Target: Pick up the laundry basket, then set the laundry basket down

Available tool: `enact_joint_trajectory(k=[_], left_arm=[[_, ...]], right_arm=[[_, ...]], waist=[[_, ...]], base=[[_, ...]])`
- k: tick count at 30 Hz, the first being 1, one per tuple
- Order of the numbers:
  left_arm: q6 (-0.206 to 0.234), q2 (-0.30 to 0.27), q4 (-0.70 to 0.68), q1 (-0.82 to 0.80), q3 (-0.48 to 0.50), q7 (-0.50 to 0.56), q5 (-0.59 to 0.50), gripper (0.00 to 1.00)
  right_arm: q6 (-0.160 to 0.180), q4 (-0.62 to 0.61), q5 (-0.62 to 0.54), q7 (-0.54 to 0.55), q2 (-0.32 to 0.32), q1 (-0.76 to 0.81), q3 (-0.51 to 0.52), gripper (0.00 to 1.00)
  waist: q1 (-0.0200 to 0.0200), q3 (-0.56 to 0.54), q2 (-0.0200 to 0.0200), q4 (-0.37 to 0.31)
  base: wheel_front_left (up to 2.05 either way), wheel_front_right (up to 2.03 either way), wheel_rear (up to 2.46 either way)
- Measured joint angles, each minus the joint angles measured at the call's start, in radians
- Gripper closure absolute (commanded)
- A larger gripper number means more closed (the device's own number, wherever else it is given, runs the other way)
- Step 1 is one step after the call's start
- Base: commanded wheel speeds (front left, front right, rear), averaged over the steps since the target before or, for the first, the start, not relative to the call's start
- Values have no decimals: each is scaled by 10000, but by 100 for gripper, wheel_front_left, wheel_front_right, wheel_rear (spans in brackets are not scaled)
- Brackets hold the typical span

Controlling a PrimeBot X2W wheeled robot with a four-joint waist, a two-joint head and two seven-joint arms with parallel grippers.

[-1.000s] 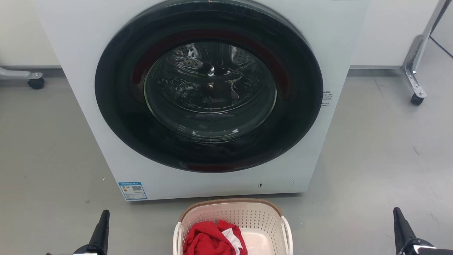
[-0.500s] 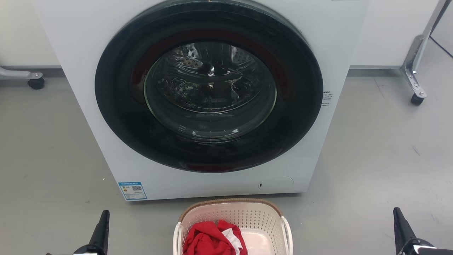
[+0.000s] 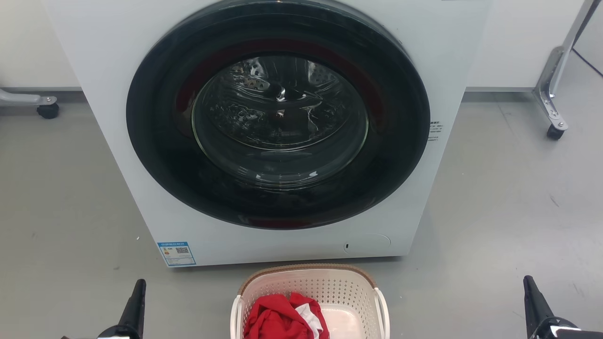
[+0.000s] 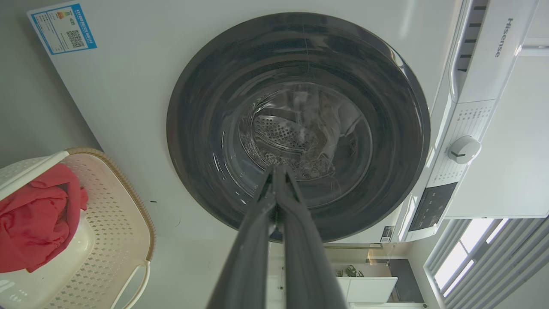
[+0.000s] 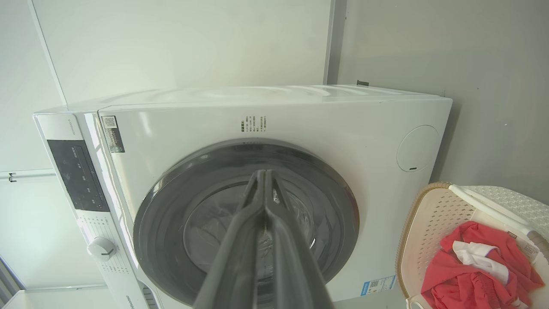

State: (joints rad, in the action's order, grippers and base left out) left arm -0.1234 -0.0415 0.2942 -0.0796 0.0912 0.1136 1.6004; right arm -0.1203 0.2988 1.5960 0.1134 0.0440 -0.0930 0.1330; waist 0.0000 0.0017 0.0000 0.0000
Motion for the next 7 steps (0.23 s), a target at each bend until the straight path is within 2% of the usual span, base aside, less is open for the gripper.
enact_joint_trajectory(k=[7], left_arm=[[0,0,2,0,0,0,0,100]], right_arm=[[0,0,0,0,0,0,0,100]], waist=[[0,0,0,0]], base=[[0,0,0]])
